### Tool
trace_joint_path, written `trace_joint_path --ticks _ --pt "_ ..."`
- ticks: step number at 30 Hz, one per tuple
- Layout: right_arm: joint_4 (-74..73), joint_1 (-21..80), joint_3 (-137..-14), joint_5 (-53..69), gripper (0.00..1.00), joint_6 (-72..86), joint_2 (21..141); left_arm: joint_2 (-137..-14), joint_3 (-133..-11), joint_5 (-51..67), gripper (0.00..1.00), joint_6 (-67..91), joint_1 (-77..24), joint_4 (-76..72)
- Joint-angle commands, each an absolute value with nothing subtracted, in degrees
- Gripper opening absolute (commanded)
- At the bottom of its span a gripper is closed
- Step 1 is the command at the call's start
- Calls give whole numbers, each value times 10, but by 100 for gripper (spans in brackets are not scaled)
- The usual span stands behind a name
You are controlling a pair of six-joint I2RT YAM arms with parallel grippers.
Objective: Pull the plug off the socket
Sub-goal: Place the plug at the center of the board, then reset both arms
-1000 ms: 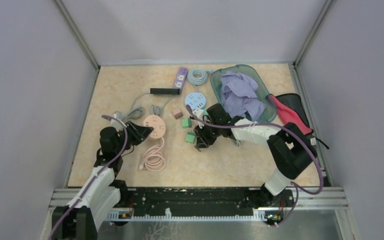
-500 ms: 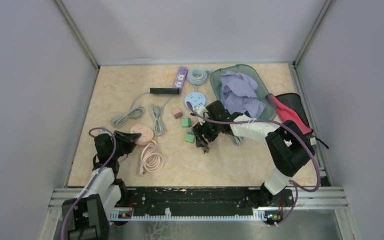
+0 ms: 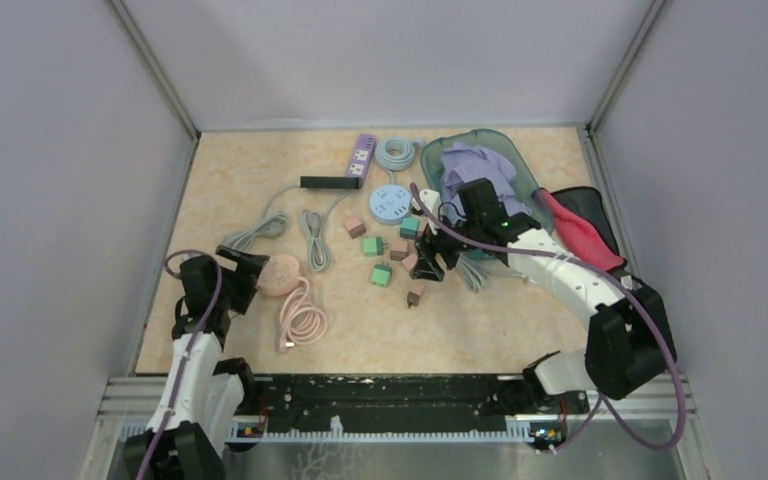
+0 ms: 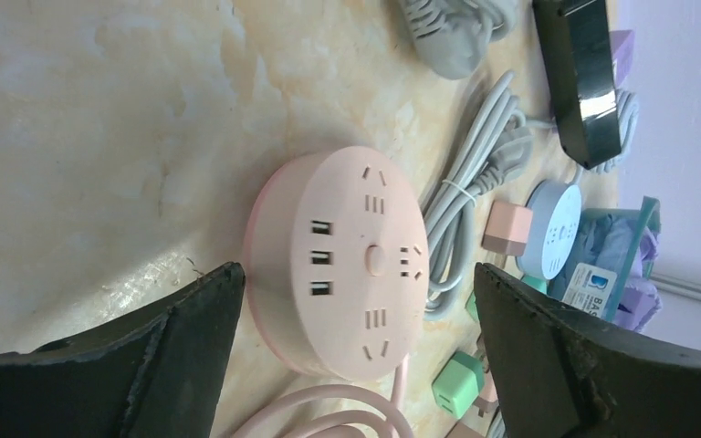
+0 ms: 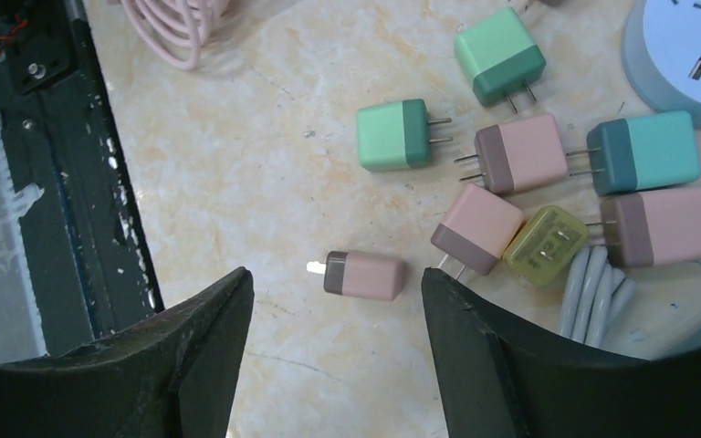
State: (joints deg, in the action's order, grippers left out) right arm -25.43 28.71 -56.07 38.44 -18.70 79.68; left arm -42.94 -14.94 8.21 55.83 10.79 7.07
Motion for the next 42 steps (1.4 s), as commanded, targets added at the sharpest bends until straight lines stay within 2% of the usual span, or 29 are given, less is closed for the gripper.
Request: trace_joint_path --ticks 1,8,13,17,20,23,26,30,39,40,42 --pt "-286 252 -579 472 67 -251 736 -402 -201 40 100 548 113 183" --pt "-304 149 -574 571 67 -262 661 -375 -296 9 100 524 113 297" --pt "-300 91 -569 602 67 -254 630 -368 -344 44 100 486 113 300" --pt "-294 71 -563 611 68 -248 609 -362 -345 187 100 419 113 210" --pt "-297 59 -567 602 68 -247 591 -355 -346 364 100 370 113 111" --pt "-317 46 -588 588 75 -253 579 -352 -367 464 100 348 112 41" --pt "-367 32 -635 586 82 -270 584 -368 -419 521 100 331 112 35" --pt "-404 31 -733 571 90 -241 585 -406 -535 536 100 279 105 104" --pt "-396 31 -888 506 89 -104 577 -455 -712 530 100 248 83 186" --pt "-401 31 -906 507 96 -96 578 -461 -732 527 100 244 81 193" --pt "-420 31 -946 505 99 -95 583 -471 -762 527 100 245 79 198"
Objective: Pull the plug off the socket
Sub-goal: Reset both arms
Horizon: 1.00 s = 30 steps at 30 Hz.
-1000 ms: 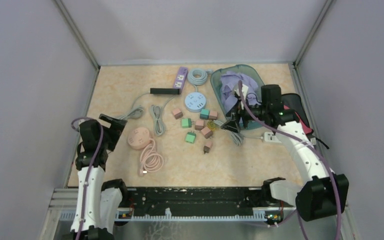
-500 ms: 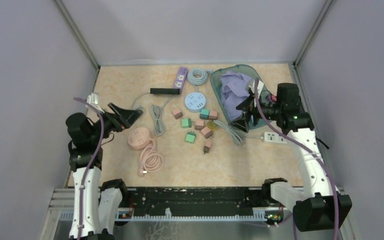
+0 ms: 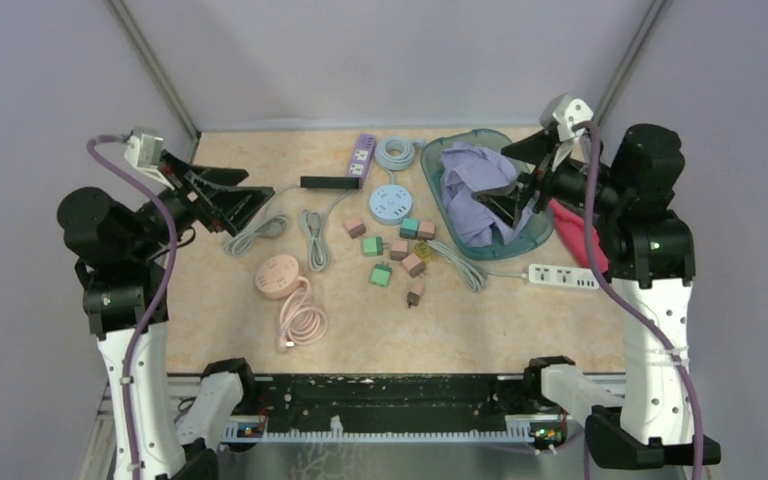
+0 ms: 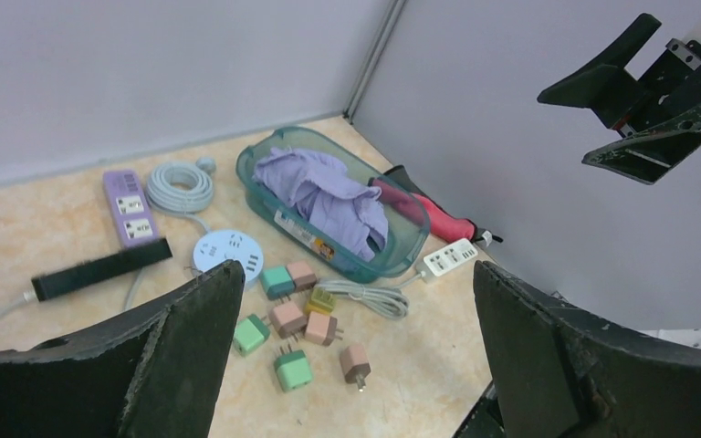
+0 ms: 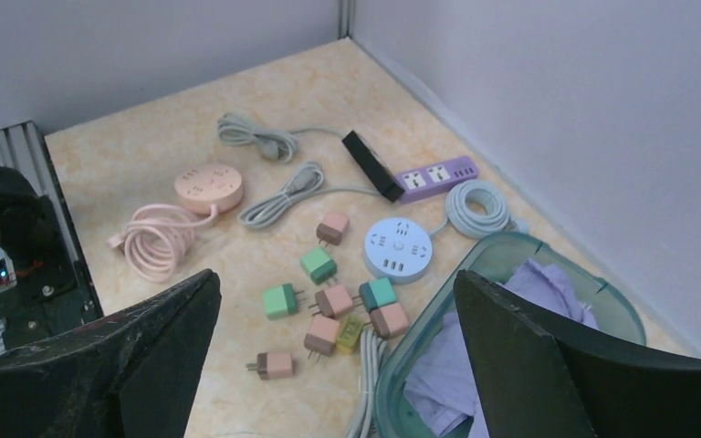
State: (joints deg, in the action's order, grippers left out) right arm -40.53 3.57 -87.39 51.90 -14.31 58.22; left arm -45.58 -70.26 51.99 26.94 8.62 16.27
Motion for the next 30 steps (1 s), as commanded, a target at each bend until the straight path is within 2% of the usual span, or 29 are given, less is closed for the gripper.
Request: trace_joint_path --ticks 1,5,9,15,20,30 --pt "-429 30 -965 505 99 -96 585 -475 -772 529 100 250 78 195" --pt "-457 1 -1028 556 99 -117 593 -473 -774 526 100 323 78 137" --pt "-435 -29 -1056 584 99 -70 593 -452 -772 541 100 372 78 42" --pt "-392 -50 -1088 519 99 54 586 -451 -860 503 100 270 41 143" --pt "-386 -72 -1108 483 99 99 589 -454 -907 451 100 182 0 210" --pt "-365 -105 -1082 509 99 101 591 -410 -837 373 100 87 -38 245"
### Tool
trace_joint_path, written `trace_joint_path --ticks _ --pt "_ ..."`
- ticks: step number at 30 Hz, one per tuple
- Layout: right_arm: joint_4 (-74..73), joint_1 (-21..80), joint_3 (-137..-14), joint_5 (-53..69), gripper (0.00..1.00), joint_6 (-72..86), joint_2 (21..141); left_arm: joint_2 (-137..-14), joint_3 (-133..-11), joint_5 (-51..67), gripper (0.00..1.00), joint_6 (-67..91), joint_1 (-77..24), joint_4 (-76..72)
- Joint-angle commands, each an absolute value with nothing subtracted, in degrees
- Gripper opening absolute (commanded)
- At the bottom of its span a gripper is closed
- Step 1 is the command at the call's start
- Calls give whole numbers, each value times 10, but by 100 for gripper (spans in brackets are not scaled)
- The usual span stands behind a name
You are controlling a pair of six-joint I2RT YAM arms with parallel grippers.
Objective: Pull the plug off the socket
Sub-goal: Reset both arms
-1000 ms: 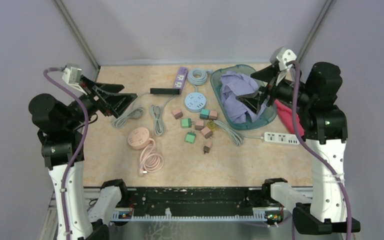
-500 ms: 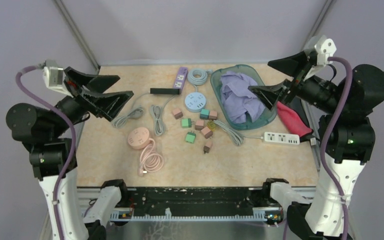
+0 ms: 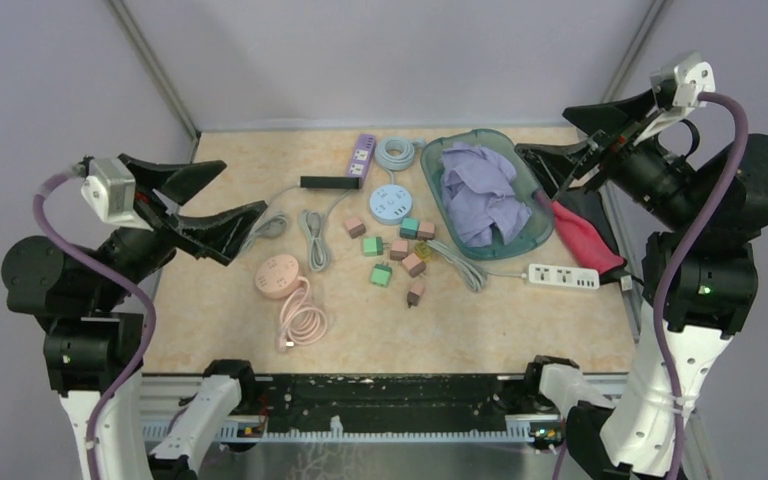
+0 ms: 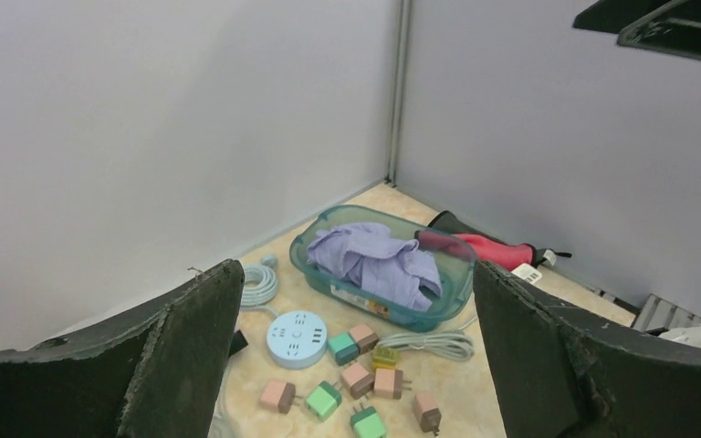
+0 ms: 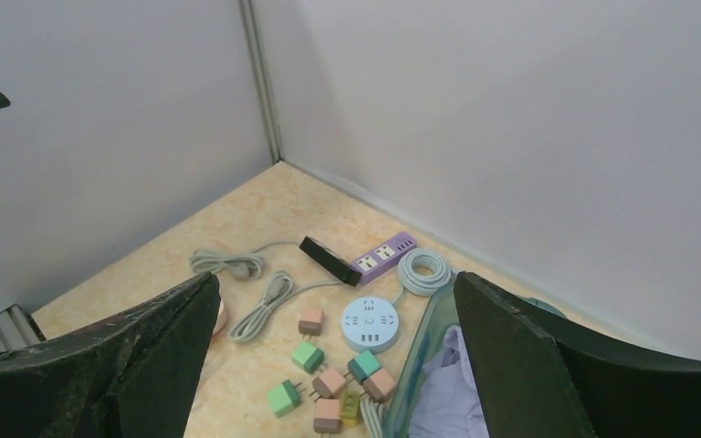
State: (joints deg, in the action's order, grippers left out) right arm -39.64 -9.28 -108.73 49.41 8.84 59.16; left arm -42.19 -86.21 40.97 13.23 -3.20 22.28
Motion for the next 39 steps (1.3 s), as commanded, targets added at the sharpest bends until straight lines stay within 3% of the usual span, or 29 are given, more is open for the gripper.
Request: trace_joint_path --ticks 1,39 --pt "-362 -108 -1076 512 99 101 590 -408 -830 372 100 86 -38 244" --pt "-399 -121 -1040 421 99 46 555 -402 -780 380 100 94 -51 200"
